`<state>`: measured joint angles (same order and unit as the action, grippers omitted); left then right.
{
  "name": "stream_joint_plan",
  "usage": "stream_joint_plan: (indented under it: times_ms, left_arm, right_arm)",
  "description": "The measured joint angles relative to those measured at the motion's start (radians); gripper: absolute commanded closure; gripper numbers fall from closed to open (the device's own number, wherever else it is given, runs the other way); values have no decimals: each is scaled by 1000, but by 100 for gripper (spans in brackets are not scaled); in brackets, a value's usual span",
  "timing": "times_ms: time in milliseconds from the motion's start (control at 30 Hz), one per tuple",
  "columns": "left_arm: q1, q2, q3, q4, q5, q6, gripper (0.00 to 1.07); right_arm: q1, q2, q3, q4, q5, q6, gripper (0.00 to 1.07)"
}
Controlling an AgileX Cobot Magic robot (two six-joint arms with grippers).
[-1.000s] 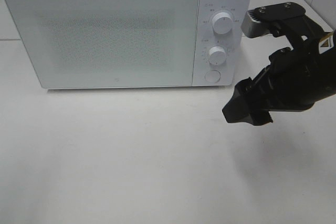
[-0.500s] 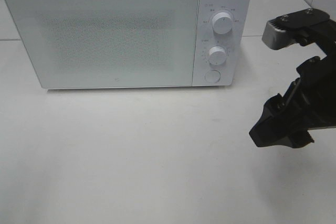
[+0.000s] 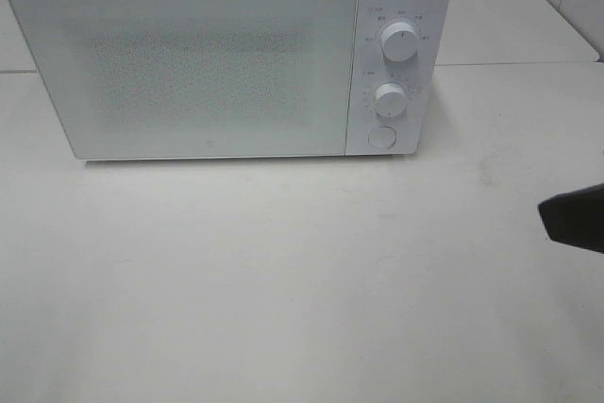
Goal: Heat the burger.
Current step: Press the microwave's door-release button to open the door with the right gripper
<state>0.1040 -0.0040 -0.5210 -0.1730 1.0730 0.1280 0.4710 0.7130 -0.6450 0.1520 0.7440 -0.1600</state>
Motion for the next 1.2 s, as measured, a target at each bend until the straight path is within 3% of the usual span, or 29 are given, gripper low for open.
stream_joint_plan:
  times_ms: [167,267,367,433,633,1033,1200]
  left_arm:
    - [0,0,0,0,0,0,7]
    - [0,0,0,0,0,0,7]
    - [0,0,0,0,0,0,7]
    - [0,0,0,0,0,0,7]
    - [0,0,0,0,0,0,7]
    - [0,0,0,0,0,0,7]
    - [0,0,0,0,0,0,7]
  right_arm:
    - [-6,-178,76,0,36,42,32]
    - [-14,-197,81,0,48,54,32]
    - [-68,-252,86,-1,84,63,32]
    - [-168,-338,86,-12,111,72,32]
    - [-253,-475,86,-30,147,78,32]
    - [-276,-707,136,-113,244,101,32]
    - [-276,-717,138,-152,249,152,32]
